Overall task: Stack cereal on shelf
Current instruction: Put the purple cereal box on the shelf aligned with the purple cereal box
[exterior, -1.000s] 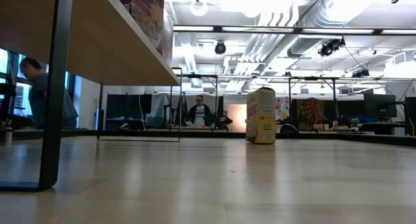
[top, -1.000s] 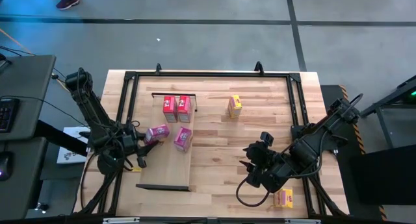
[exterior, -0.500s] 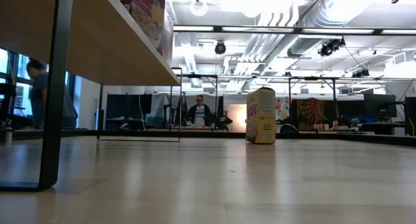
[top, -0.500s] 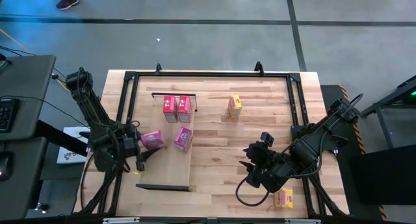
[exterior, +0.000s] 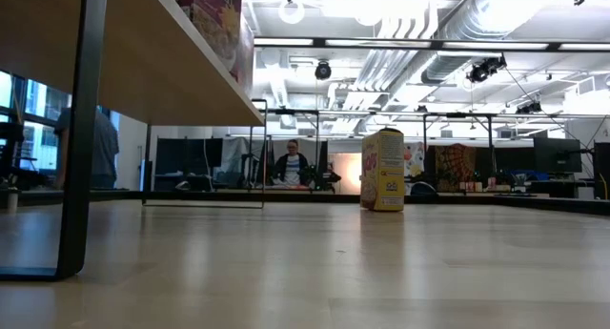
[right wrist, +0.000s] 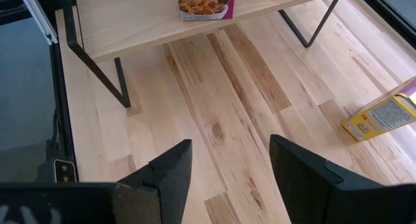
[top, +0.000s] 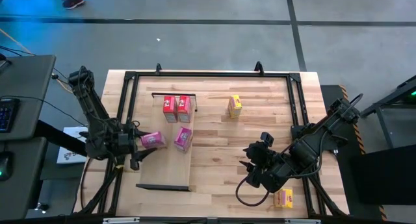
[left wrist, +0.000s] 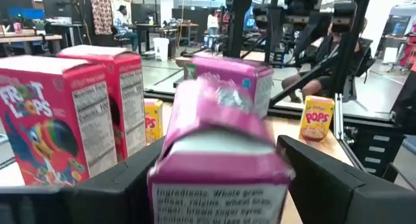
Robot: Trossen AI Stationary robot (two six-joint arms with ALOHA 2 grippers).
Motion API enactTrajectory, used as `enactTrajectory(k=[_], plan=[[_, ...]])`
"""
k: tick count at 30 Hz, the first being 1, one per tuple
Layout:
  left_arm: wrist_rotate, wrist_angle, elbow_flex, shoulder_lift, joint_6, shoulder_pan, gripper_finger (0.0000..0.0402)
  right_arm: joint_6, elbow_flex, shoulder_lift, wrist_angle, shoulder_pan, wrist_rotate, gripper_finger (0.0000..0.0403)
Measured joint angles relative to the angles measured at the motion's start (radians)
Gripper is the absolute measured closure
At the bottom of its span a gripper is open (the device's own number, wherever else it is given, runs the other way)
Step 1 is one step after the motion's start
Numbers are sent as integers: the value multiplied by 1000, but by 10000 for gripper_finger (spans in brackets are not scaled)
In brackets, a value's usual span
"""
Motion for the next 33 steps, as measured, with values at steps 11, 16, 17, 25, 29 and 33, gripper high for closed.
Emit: enactTrajectory(k=[11, 16, 17, 25, 29, 33], plan=[[21, 1, 47, -131, 135, 0, 138, 0, 0, 0, 0, 0, 0, 208], [62, 0, 121, -147, 231, 0, 138, 0, 0, 0, 1, 0, 0, 208], [68, 0, 137, -148, 248, 0, 138, 0, 0, 0, 1, 0, 0, 208], [126, -225, 301, -177, 281, 0, 184, 0, 0, 0, 1, 0, 0, 208], [35, -481, 399, -182, 160, 0, 289, 0, 0, 0, 1, 0, 1, 208], [-57, -687, 447, -182, -41, 1, 387, 0, 0, 0, 1, 0, 1, 208]])
